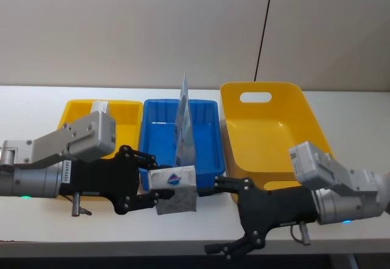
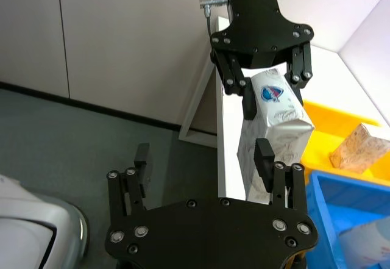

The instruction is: Bimanual collaborative sorting of washing and personal care products

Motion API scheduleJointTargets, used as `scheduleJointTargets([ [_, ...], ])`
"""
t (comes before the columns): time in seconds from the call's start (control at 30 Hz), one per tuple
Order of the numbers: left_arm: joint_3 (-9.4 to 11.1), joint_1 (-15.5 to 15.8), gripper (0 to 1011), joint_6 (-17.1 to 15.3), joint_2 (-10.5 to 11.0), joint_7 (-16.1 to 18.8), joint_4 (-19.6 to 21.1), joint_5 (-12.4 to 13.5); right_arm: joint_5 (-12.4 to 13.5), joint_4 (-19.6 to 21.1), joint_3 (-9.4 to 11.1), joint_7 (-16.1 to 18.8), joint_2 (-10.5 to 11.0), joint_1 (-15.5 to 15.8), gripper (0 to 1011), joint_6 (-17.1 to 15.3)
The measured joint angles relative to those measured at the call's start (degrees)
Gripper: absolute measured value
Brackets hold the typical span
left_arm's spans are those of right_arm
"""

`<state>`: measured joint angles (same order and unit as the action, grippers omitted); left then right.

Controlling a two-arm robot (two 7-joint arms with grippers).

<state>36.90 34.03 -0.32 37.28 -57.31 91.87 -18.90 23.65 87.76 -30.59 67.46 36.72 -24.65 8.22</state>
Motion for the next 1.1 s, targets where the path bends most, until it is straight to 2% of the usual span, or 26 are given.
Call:
scheduleJointTargets([
  [0.27,0.0,0.0,367,0.0,0.0,0.0,0.0,0.0,1.1,0.6,0.9,0.7,3.1,0.2,1002,-0.8],
  [0.53,0.0,0.0,367,0.0,0.0,0.0,0.0,0.0,2.3,1.1,1.8,0.3,4.7,0.6,1002,-1.6],
  [0.77,0.0,0.0,367,0.0,0.0,0.0,0.0,0.0,2.7,0.8,2.2,-1.4,4.2,0.6,1002,-1.4],
  [1.1,0.0,0.0,367,0.0,0.0,0.0,0.0,0.0,2.4,-0.9,1.8,-4.5,1.6,-0.4,1002,0.0],
])
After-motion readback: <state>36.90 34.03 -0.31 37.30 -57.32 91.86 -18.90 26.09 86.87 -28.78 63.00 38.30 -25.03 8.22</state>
